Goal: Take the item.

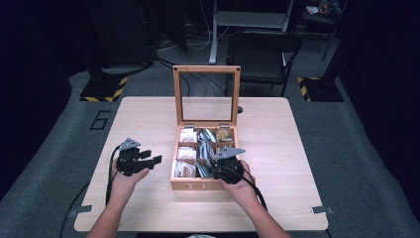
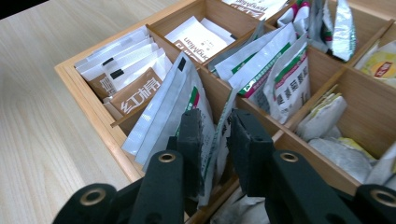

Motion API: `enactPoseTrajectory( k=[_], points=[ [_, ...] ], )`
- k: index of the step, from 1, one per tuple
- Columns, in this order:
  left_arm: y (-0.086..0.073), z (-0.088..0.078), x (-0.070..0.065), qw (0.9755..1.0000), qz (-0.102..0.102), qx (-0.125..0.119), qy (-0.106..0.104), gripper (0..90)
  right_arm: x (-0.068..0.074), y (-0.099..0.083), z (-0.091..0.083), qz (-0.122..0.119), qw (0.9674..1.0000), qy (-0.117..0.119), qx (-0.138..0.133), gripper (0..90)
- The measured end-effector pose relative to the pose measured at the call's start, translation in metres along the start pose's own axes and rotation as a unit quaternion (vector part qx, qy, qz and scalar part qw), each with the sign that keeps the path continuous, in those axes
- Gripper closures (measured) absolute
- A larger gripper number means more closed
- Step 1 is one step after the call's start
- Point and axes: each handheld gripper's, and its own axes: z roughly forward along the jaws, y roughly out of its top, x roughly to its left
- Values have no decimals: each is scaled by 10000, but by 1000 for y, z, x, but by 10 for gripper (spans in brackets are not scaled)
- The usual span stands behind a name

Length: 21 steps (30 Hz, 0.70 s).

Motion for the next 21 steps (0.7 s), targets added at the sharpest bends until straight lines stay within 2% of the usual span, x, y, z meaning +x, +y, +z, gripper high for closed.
enactPoseTrajectory(
  k=[8, 12, 16, 21],
  points=[
    [0, -2, 2, 10000, -50, 20, -18, 428, 2, -2, 7, -116, 9999, 1, 49, 802],
    [1, -3, 3, 10000, -58, 22, -30, 429, 4, -2, 10, -98, 9999, -1, 47, 817],
    [0, -2, 2, 10000, -59, 19, -30, 429, 6, -2, 13, -261, 9996, -47, 94, 840],
    [0, -2, 2, 10000, -63, 19, -35, 428, 6, -2, 14, -255, 9996, -16, 141, 891]
  ],
)
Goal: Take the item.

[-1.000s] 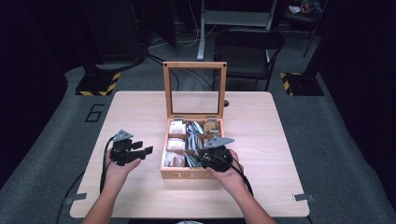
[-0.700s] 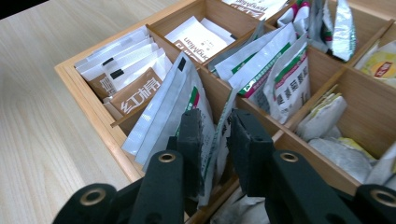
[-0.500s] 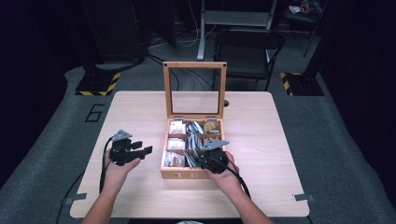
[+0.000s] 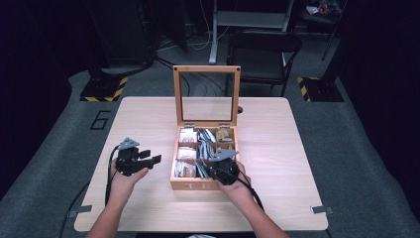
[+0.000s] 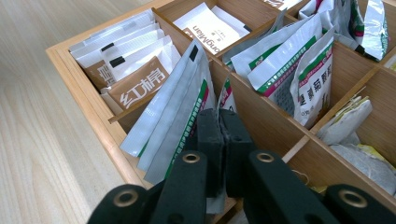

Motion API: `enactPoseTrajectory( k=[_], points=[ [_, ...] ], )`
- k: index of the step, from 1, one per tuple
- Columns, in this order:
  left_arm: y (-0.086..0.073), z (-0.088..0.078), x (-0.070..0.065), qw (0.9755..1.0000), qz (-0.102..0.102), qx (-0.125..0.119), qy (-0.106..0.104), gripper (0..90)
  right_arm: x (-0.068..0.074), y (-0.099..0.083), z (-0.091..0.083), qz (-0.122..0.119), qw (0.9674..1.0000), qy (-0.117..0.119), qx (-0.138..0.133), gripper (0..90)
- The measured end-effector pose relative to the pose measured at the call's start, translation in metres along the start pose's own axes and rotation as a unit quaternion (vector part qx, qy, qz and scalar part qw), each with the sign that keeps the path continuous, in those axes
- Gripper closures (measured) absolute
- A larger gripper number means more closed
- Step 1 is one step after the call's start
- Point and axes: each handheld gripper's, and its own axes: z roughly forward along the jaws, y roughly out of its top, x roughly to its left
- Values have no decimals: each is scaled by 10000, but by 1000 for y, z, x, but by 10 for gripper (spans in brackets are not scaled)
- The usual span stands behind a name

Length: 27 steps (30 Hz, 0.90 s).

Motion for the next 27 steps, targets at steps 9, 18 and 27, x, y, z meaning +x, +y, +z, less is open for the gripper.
enactPoseTrajectory(
  k=[9, 18, 27],
  points=[
    [0, 0, 1, 10000, -6, -14, -3, 428, -3, 7, -9, 14, 9998, 200, -48, 898],
    [-1, 1, 0, 10000, 12, 23, -4, 428, -7, 20, -32, 99, 9989, 284, -365, 898],
    [-1, 2, 0, 10000, 12, 32, 2, 428, -14, 30, -57, 310, 9974, 315, -577, 898]
  ],
)
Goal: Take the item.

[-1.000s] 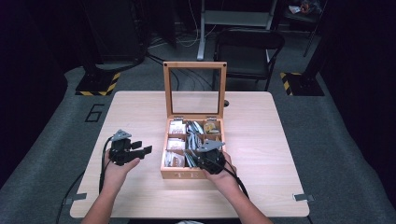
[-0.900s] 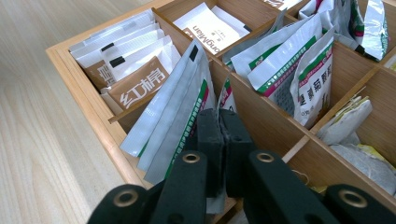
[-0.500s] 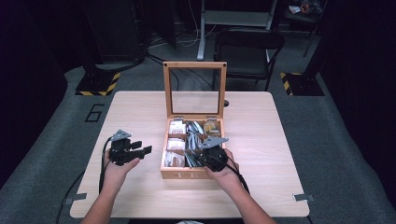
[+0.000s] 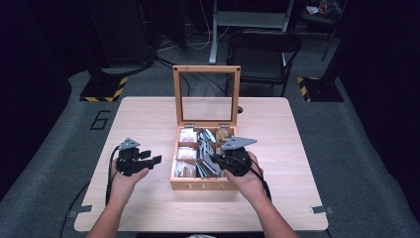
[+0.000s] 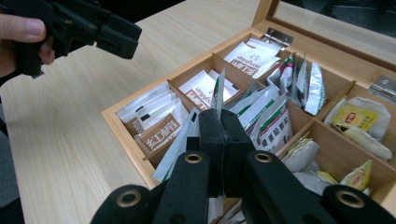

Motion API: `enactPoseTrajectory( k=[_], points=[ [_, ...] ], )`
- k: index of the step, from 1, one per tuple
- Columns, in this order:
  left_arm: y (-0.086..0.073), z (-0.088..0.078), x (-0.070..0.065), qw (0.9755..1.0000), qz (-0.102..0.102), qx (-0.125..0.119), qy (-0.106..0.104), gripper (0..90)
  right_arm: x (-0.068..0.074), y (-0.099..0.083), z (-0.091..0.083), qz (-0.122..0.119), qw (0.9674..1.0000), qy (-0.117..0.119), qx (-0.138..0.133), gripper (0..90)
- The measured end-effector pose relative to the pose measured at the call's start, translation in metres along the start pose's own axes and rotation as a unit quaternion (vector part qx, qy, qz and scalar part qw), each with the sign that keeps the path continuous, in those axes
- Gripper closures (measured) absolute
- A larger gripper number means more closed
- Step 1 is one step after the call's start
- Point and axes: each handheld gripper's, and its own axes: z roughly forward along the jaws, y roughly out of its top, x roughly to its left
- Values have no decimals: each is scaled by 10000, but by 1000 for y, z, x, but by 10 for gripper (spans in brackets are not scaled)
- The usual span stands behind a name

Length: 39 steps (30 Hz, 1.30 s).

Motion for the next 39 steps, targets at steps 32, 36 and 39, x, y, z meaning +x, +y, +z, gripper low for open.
enactPoseTrajectory(
  k=[32, 36, 39],
  points=[
    [-1, 0, 2, 10000, -47, 19, 24, 428, -52, -10, -53, 382, 9940, -972, -311, 898],
    [-1, -1, 2, 9999, -116, -6, 13, 428, -60, -15, -59, 436, 9921, -1144, -288, 898],
    [-1, -1, 3, 10000, -55, -12, 33, 428, -65, -18, -62, 485, 9907, -1234, -289, 898]
  ],
)
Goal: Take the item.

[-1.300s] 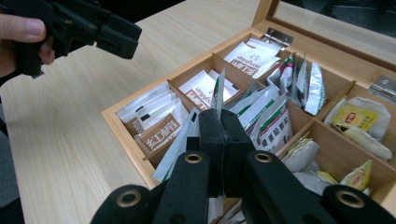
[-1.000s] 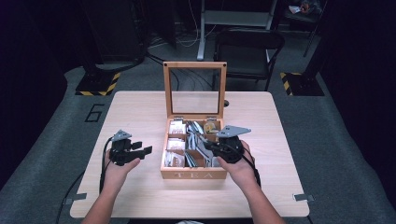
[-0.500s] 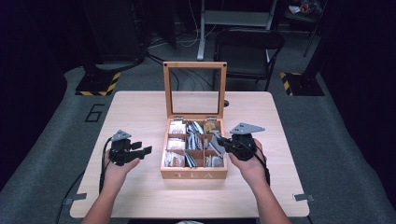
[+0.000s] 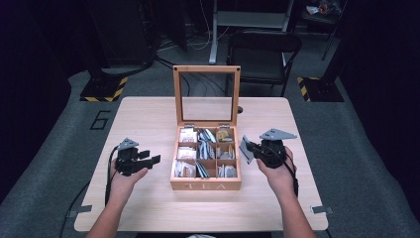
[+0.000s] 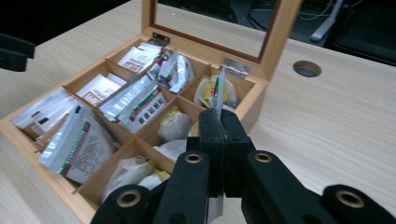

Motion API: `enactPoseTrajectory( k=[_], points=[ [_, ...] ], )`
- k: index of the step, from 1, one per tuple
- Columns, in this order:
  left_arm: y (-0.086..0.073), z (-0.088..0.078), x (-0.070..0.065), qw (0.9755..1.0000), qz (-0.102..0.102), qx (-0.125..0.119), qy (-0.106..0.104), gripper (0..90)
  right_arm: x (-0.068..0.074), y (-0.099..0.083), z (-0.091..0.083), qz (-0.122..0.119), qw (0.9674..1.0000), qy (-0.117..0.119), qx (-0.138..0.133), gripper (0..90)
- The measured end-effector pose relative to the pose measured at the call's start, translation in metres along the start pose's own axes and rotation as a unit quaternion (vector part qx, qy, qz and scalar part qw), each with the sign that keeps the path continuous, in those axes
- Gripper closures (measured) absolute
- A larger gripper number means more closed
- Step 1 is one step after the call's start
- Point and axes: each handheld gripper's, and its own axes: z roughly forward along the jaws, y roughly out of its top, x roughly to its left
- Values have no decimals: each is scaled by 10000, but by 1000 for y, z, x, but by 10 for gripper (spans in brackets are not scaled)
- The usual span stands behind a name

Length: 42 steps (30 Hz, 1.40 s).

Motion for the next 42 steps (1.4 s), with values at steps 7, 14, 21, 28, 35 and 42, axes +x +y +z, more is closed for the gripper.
enactPoseTrajectory(
  k=[7, 14, 21, 28, 35, 42],
  points=[
    [0, 0, 0, 10000, -10, -33, 20, 428, -10, -7, 1, -34, 9993, -361, 130, 898],
    [0, 0, 1, 10000, -16, 0, 11, 429, -19, -18, 9, 23, 9983, -495, 296, 898],
    [0, -1, 0, 10000, 3, -12, 17, 429, -28, -31, 20, 100, 9969, -604, 491, 898],
    [0, -1, 2, 10000, -3, -8, 19, 428, -36, -41, 25, 226, 9957, -699, 568, 897],
    [0, 0, 1, 10000, -1, 21, 22, 428, -43, -50, 32, 393, 9948, -669, 654, 897],
    [0, 0, 1, 10000, -18, 33, 7, 428, -45, -56, 40, 452, 9937, -660, 783, 897]
  ],
)
